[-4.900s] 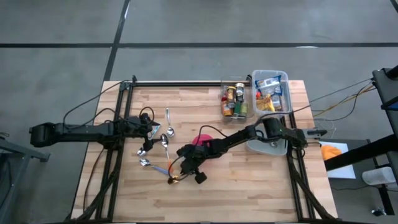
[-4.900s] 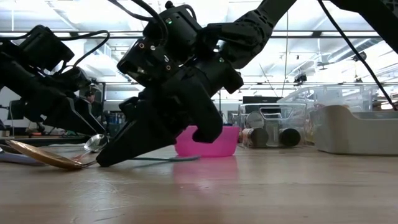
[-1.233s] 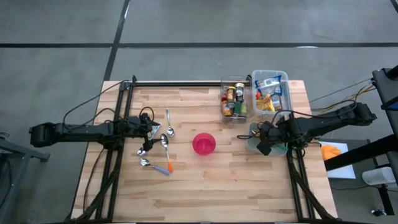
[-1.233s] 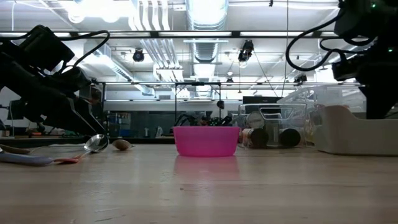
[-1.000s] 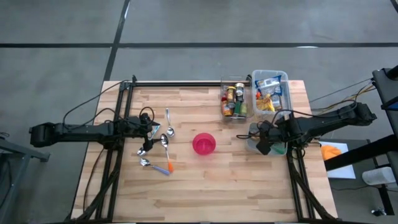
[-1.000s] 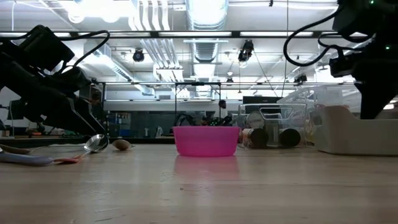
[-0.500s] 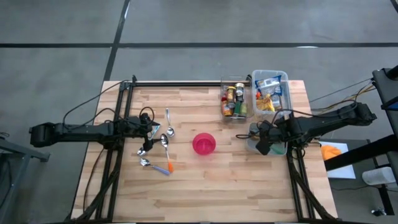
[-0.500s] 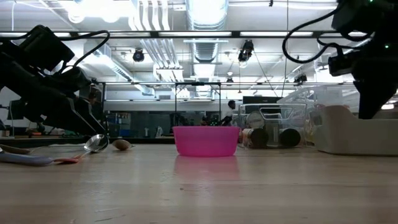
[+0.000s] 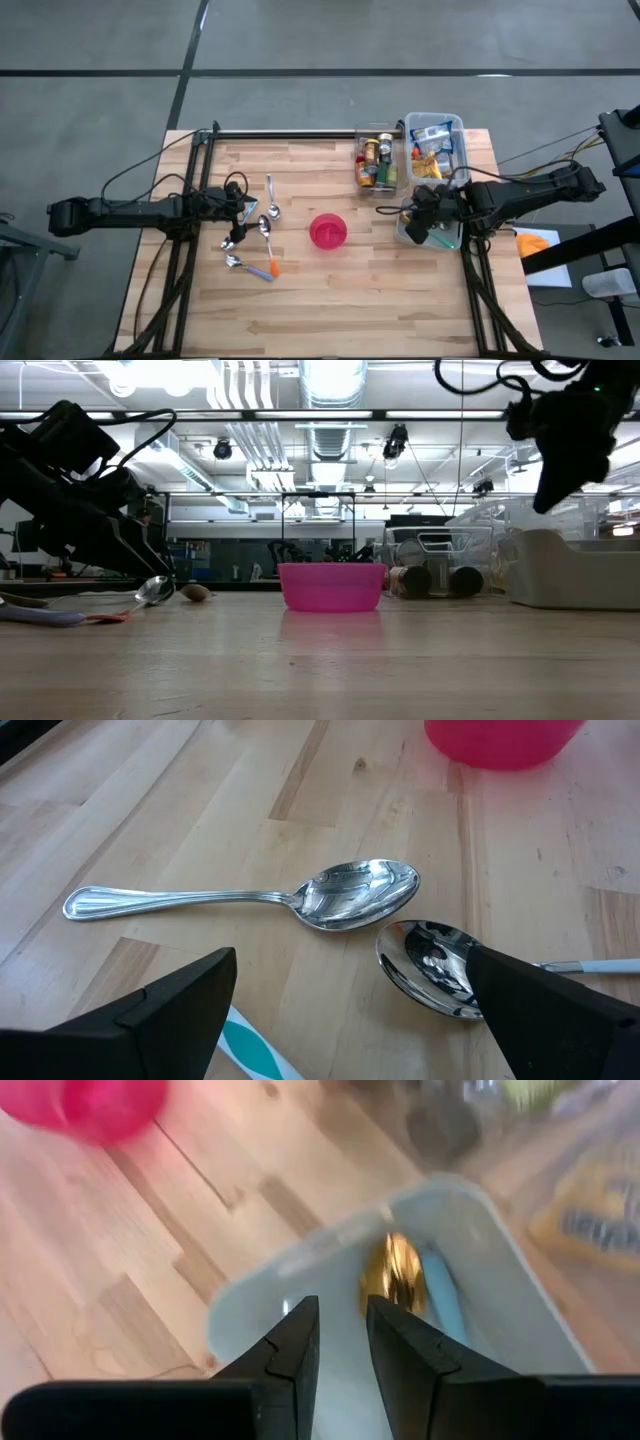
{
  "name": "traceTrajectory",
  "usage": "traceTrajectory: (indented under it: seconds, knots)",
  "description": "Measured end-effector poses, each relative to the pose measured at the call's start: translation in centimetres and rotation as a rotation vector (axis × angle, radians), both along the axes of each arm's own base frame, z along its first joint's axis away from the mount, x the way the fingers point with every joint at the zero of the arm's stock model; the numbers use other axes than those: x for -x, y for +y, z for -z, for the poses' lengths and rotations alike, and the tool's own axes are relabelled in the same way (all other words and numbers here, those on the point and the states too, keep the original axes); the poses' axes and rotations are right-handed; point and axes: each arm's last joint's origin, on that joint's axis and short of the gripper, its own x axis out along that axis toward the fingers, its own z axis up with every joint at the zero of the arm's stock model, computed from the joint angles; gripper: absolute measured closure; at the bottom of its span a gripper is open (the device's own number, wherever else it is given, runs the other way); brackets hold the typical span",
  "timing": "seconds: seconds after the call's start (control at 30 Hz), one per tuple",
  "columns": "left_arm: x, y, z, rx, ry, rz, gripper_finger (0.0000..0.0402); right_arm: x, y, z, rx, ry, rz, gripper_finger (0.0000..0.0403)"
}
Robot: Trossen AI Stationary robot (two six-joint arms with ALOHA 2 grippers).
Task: Pick & Place Food Item
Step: Put the orange spoon into the gray bin
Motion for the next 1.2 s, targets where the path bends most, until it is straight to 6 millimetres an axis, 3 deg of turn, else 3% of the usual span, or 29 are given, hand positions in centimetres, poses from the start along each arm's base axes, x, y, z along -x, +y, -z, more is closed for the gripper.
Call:
traceTrajectory:
  seconds: [0.53, 0.7, 0.97, 1.2]
  knots:
    - [0.0, 0.0, 0.0, 0.000, 0.000, 0.000, 0.0005, -4.0, 0.4, -3.1, 0.363, -0.409, -0.348, 0.0316]
    - [0.0, 0.0, 0.0, 0.000, 0.000, 0.000, 0.0005, -4.9, 0.5, -3.2, 0.482, -0.591, -0.410, 0.0316]
    - [0.0, 0.0, 0.0, 0.000, 0.000, 0.000, 0.0005, -4.6, 0.4, -1.8, 0.612, -0.735, -0.463, 0.0316]
    - [0.0, 0.0, 0.0, 0.000, 0.000, 0.000, 0.0006, -3.5, -0.2, -1.6, 0.598, -0.764, -0.446, 0.0316]
